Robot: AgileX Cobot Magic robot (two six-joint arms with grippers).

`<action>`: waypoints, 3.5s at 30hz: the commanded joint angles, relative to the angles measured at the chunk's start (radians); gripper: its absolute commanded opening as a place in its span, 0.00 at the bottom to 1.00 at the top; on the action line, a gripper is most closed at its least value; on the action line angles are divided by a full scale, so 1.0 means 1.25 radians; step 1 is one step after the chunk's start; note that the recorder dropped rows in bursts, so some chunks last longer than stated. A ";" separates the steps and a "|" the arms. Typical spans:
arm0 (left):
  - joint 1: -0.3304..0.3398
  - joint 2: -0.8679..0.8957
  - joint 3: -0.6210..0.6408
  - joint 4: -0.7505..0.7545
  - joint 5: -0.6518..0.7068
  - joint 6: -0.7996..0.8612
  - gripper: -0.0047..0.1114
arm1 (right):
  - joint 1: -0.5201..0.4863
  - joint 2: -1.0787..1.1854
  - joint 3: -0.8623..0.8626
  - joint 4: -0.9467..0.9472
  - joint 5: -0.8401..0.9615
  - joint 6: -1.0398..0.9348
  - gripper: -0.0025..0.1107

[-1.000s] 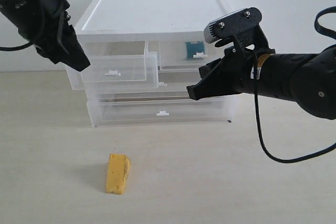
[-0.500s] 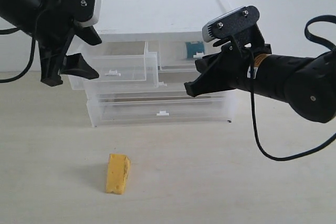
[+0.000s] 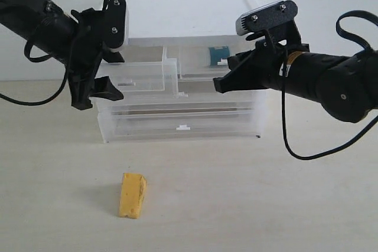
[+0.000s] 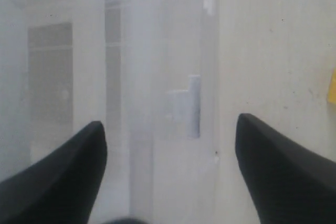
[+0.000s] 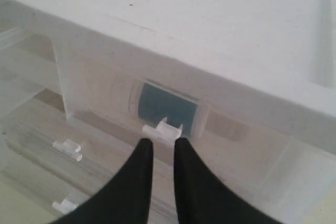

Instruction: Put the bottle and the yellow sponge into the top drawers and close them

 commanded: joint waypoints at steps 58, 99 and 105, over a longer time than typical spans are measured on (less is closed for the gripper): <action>0.003 -0.333 0.018 0.047 0.105 -0.522 0.38 | -0.004 -0.013 -0.003 -0.002 0.027 0.020 0.13; 0.021 -0.731 0.927 -0.326 -0.977 -0.657 0.07 | 0.338 -0.198 0.075 0.064 0.554 0.099 0.24; 0.021 -0.731 0.949 -0.175 -0.990 -0.790 0.07 | 0.404 -0.106 0.075 0.181 0.436 0.114 0.76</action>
